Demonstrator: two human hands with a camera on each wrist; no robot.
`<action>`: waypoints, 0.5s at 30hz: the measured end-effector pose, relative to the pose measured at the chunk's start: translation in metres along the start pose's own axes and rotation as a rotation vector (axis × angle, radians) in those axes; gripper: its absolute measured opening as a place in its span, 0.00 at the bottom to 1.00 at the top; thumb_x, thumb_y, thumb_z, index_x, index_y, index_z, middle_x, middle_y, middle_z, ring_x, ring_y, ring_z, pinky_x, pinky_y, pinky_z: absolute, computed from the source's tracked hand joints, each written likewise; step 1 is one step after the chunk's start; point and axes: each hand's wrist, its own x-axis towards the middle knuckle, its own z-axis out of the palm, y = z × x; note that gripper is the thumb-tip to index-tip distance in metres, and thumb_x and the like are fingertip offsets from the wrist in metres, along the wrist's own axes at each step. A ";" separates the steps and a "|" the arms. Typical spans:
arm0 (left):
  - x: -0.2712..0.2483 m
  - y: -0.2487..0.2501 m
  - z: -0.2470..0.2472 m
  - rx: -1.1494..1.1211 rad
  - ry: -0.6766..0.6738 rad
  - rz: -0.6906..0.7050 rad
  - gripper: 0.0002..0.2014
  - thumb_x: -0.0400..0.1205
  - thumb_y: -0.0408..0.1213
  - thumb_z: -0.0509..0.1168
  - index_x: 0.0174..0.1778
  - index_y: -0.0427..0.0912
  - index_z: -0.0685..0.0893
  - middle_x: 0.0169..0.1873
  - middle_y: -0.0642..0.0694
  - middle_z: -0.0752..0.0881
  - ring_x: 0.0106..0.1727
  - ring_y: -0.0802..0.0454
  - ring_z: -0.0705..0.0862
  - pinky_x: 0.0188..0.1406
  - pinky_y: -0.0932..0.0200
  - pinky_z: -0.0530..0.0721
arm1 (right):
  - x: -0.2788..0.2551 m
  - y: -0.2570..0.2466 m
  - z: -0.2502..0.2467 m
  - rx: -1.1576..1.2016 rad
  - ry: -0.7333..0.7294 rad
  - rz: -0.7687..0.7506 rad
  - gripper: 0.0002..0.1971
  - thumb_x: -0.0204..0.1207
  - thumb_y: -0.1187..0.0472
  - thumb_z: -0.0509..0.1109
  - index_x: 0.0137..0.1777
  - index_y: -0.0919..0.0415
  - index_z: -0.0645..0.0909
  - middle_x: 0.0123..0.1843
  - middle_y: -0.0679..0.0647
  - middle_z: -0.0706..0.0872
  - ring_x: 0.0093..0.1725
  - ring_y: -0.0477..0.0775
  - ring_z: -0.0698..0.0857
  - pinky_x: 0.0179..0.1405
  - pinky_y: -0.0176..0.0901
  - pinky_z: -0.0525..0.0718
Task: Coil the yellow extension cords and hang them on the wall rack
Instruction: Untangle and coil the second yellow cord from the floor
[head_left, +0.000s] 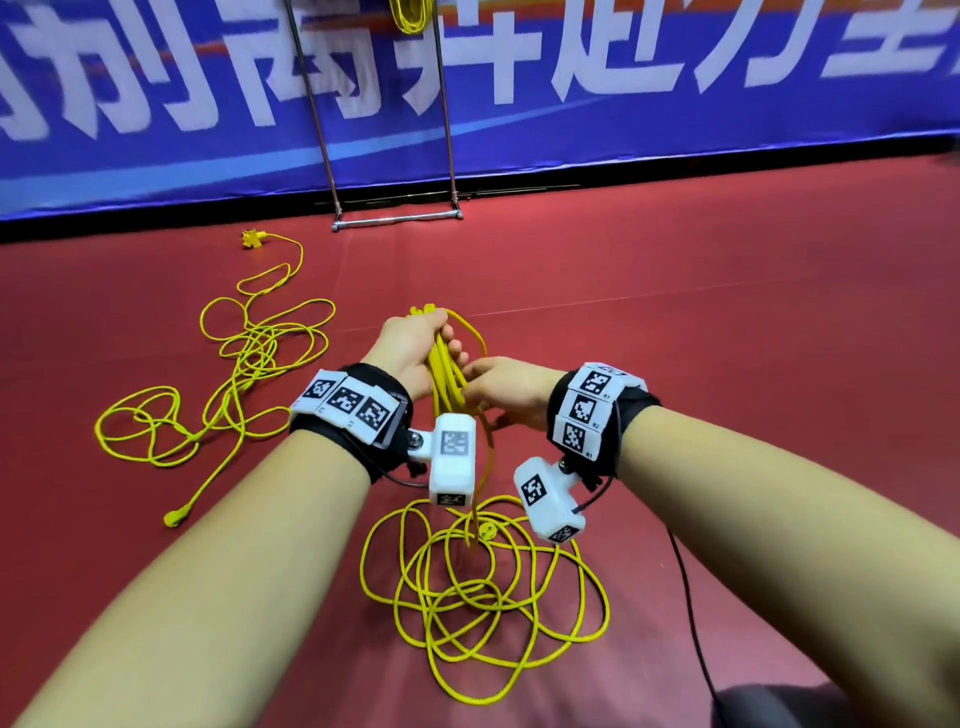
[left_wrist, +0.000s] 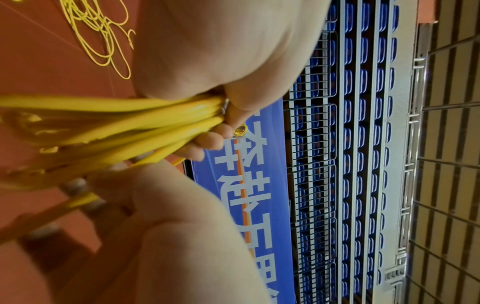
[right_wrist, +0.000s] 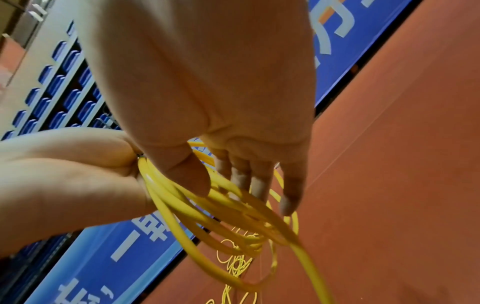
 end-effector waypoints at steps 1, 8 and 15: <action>-0.005 0.003 -0.001 -0.021 0.013 0.011 0.15 0.89 0.36 0.58 0.35 0.39 0.75 0.25 0.47 0.73 0.22 0.52 0.73 0.29 0.55 0.78 | -0.003 -0.001 0.002 -0.025 0.020 -0.045 0.10 0.71 0.73 0.62 0.41 0.55 0.75 0.32 0.52 0.77 0.31 0.48 0.75 0.34 0.41 0.73; -0.037 0.023 -0.011 -0.141 0.079 0.043 0.16 0.89 0.36 0.57 0.33 0.40 0.73 0.23 0.48 0.72 0.20 0.54 0.72 0.26 0.60 0.74 | -0.015 0.001 0.008 -0.296 0.172 -0.435 0.08 0.72 0.66 0.75 0.33 0.58 0.81 0.26 0.45 0.77 0.28 0.45 0.75 0.35 0.42 0.74; -0.052 0.043 -0.019 -0.252 0.125 0.090 0.16 0.90 0.35 0.55 0.35 0.40 0.72 0.24 0.48 0.72 0.19 0.54 0.73 0.25 0.61 0.75 | -0.018 -0.010 0.007 -0.614 0.412 -0.608 0.04 0.77 0.57 0.73 0.49 0.53 0.87 0.45 0.54 0.79 0.48 0.56 0.79 0.51 0.47 0.77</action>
